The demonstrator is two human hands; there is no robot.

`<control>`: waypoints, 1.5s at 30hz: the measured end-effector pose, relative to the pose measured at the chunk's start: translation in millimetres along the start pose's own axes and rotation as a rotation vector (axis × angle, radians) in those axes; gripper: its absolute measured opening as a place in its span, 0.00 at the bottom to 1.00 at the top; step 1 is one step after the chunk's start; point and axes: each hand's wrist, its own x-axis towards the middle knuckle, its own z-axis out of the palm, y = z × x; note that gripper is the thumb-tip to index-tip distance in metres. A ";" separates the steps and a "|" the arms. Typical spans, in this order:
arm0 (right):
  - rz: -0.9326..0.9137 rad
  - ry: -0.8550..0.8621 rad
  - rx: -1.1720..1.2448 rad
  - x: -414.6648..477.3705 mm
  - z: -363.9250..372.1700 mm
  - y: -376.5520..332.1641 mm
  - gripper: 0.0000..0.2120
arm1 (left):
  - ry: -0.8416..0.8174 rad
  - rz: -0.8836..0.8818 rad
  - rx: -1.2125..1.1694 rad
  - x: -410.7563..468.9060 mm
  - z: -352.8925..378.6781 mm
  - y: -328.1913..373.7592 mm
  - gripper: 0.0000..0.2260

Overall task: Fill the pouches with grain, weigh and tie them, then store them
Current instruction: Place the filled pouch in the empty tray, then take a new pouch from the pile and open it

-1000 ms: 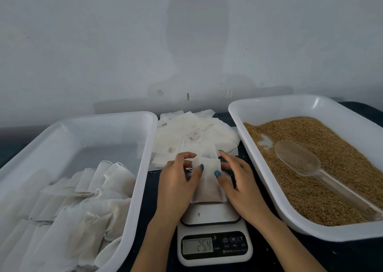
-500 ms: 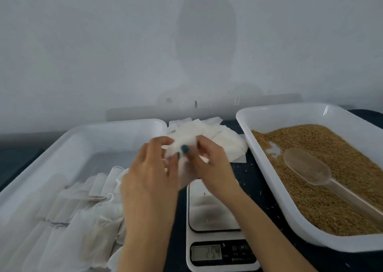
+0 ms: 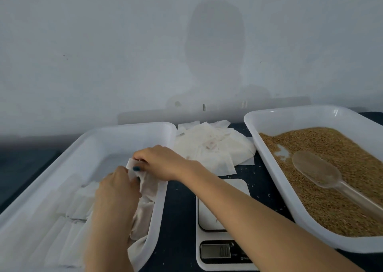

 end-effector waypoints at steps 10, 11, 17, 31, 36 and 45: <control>0.009 -0.259 -0.406 -3.1 -4.1 -11.9 0.17 | -0.103 -0.035 0.131 10.6 4.9 -13.6 0.03; 0.015 -0.242 -0.467 -2.0 -1.2 -12.7 0.14 | -0.115 -0.042 0.116 11.5 7.1 -14.9 0.03; 0.050 -0.124 -0.589 3.1 20.7 -25.3 0.07 | -0.108 -0.056 0.127 12.1 11.6 -20.4 0.05; 0.188 0.533 0.319 -49.8 -6.6 32.0 0.14 | 0.447 0.546 -0.041 -75.2 -10.2 73.5 0.13; 0.813 0.672 0.217 -91.3 -21.0 131.5 0.11 | 0.279 0.763 -0.213 -78.4 40.4 87.2 0.08; 0.899 0.390 -0.064 -97.4 -8.4 164.8 0.12 | -0.116 0.492 -0.188 -7.5 120.4 74.3 0.08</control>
